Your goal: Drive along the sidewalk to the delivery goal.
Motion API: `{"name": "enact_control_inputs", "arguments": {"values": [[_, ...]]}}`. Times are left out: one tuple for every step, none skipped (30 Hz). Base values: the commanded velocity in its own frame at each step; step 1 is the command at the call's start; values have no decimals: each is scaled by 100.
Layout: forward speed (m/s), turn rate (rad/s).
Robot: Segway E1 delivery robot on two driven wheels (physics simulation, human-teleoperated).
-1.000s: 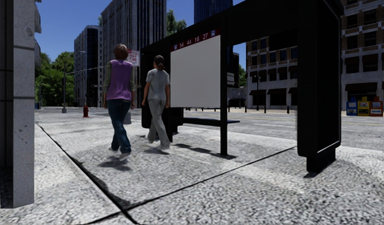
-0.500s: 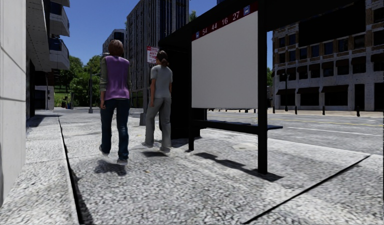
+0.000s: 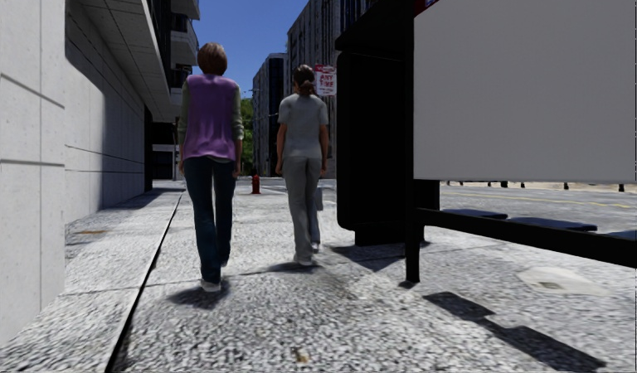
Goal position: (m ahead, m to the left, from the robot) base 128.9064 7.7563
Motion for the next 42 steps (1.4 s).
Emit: {"name": "enact_control_inputs", "arguments": {"values": [[199,53],[199,53],[199,52],[199,51],[195,50],[195,50],[185,50],[182,50],[176,49],[154,49],[154,49],[140,49],[137,49],[133,49],[133,49],[124,49],[119,49],[114,49],[114,49],[111,49],[109,49],[109,49],[109,49],[109,49],[108,49],[108,49],[108,49],[108,49],[108,49],[108,49],[108,49],[108,48],[108,48],[108,48],[108,48],[108,44],[108,40],[108,40],[107,29],[105,0],[102,0],[102,0]]}}
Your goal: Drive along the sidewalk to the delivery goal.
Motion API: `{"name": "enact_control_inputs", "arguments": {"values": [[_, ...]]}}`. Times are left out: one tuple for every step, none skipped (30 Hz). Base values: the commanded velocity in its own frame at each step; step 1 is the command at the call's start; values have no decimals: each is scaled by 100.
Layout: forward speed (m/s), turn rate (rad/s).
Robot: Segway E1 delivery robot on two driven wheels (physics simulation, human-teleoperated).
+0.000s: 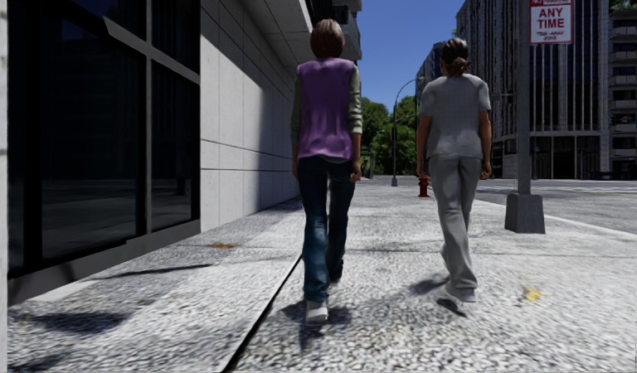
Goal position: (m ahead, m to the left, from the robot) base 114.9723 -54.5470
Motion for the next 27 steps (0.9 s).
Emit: {"name": "enact_control_inputs", "arguments": {"values": [[101,0],[101,0],[100,0],[100,0],[100,0],[100,0],[100,0],[100,0],[100,0],[100,0],[100,0],[100,0],[100,0],[100,0],[100,0],[100,0],[100,0],[100,0],[100,0],[100,0],[100,0],[98,0],[98,0],[90,0],[86,13],[86,26],[200,36]]}}
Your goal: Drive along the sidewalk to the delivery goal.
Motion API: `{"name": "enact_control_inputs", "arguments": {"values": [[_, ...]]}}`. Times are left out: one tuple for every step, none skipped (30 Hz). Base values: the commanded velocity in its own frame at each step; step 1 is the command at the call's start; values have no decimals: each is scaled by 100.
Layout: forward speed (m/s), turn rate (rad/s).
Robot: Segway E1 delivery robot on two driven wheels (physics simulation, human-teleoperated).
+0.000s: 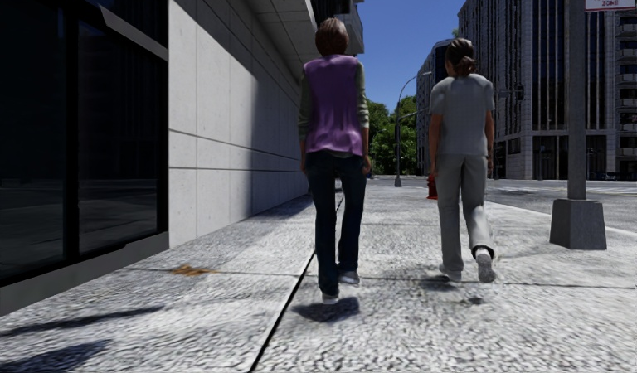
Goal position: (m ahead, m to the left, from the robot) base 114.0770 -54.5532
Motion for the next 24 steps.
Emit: {"name": "enact_control_inputs", "arguments": {"values": [[200,36],[127,45],[114,45],[109,45],[107,45],[107,45],[107,45],[107,45],[107,45],[107,46],[107,46],[107,48],[107,48],[107,48],[107,48],[107,48],[107,48],[107,41],[107,22],[107,0],[107,0],[107,0],[107,0],[107,0]]}}
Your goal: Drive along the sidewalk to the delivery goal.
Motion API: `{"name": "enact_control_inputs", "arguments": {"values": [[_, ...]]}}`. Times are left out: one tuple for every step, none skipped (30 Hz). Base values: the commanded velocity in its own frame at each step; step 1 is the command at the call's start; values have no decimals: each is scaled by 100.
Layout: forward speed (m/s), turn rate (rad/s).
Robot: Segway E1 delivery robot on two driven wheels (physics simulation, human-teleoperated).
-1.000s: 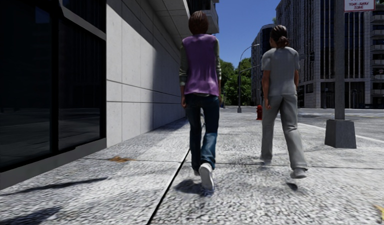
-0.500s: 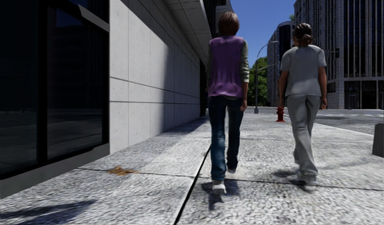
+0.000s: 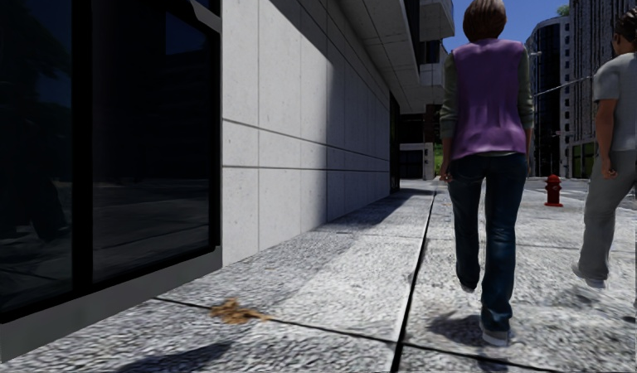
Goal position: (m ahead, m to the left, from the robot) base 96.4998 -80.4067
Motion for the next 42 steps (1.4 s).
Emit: {"name": "enact_control_inputs", "arguments": {"values": [[107,0],[107,0],[107,0],[107,0],[107,0],[107,0],[107,0],[107,0],[200,0],[200,0],[200,0],[200,0],[200,0],[200,0],[200,0],[200,0],[200,0],[200,0],[200,0],[200,0],[200,0],[200,0],[200,0],[200,0],[200,0],[200,-10],[200,-20],[200,-25],[200,-34],[200,-34],[200,-39],[200,-41],[200,-42],[200,-42],[200,-42],[200,-42],[200,-44],[200,-50],[200,-50],[200,-57],[200,-58],[200,-58]]}}
